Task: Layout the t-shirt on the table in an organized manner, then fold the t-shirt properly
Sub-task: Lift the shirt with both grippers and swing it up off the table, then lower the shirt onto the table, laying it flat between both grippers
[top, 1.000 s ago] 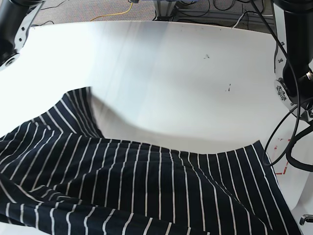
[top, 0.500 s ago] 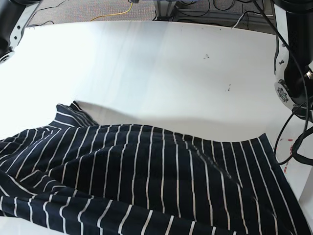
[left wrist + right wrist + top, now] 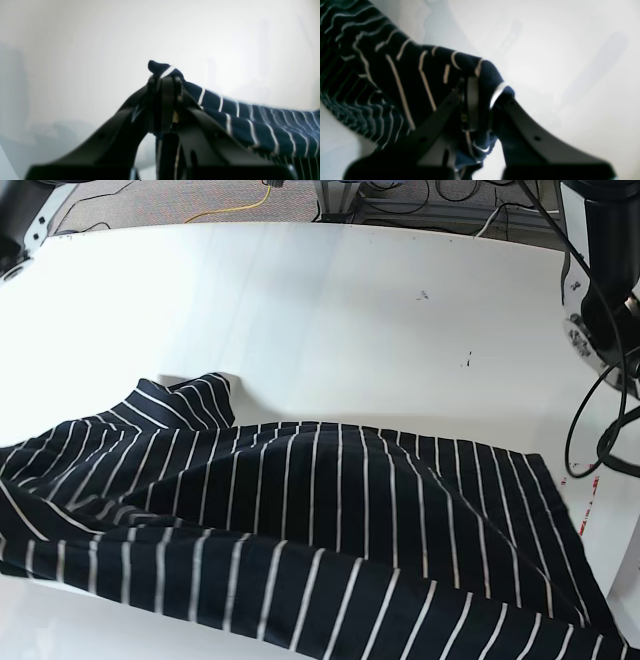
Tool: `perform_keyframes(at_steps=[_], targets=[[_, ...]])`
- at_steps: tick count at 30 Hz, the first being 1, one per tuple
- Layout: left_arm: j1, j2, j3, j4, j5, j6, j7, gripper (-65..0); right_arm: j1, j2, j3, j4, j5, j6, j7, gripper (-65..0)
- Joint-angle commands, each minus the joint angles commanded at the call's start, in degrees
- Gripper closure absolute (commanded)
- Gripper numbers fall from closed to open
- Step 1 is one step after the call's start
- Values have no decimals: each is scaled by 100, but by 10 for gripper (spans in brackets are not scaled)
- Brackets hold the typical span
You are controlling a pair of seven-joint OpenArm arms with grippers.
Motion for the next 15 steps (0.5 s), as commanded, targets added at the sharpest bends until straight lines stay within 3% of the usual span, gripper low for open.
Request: perform_keyframes(at_steps=[9,15], targets=[[774,-211,-281,0,-571,0,0,0,-1266,-18,905,0,100,0,0,-3],[1284,-519,-738,0,-1108,0,0,0,-2057,-141,1653,0,100,0,0,-3]])
